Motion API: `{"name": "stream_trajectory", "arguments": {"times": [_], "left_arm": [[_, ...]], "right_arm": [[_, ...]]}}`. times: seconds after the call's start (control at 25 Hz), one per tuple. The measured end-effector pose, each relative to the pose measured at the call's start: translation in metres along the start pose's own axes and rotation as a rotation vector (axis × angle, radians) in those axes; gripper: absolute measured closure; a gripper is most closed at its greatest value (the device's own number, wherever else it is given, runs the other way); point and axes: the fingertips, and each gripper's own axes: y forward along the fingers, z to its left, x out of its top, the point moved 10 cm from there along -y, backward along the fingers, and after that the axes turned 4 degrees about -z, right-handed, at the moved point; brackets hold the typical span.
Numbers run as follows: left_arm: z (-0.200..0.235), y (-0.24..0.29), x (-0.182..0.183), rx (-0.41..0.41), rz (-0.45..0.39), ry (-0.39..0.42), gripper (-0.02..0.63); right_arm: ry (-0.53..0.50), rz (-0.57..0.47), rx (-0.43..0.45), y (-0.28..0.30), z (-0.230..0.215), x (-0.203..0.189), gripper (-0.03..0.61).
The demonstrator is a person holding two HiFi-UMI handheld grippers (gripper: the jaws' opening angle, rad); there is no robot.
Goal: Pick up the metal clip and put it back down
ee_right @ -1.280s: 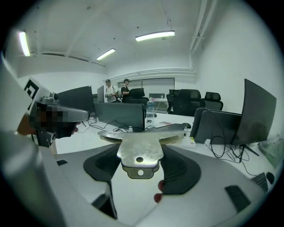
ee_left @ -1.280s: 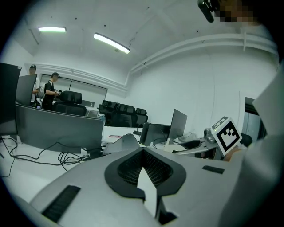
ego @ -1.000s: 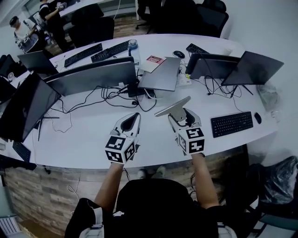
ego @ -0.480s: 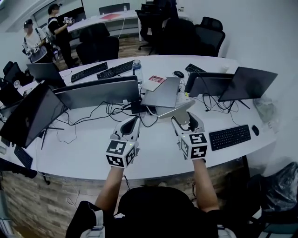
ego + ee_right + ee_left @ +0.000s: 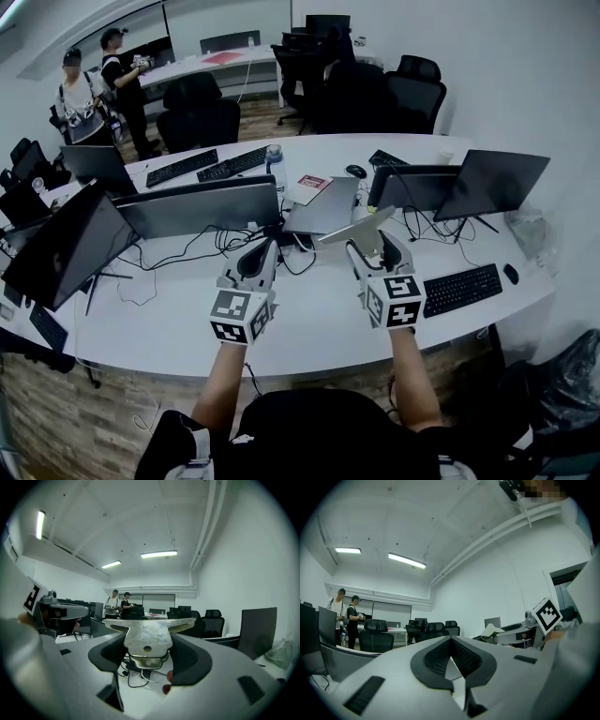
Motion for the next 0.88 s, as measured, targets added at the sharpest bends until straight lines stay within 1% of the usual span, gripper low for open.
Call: {"name": "stream_trajectory", "arguments": {"times": [0.2, 0.4, 0.68, 0.88], "left_arm": [[-0.004, 0.000, 0.008, -0.002, -0.016, 0.017, 0.603], [-0.004, 0.000, 0.006, -0.006, -0.012, 0.015, 0.603], [-0.004, 0.002, -0.008, -0.005, 0.011, -0.016, 0.603], [-0.002, 0.004, -0.027, 0.000, 0.056, -0.043, 0.603]], "right_arm": [[-0.006, -0.028, -0.001, -0.005, -0.003, 0.009, 0.295], [0.000, -0.028, 0.008, -0.007, -0.002, 0.007, 0.295], [-0.009, 0.004, 0.016, -0.004, 0.001, -0.003, 0.295], [-0.015, 0.049, 0.025, 0.003, 0.004, -0.016, 0.295]]}}
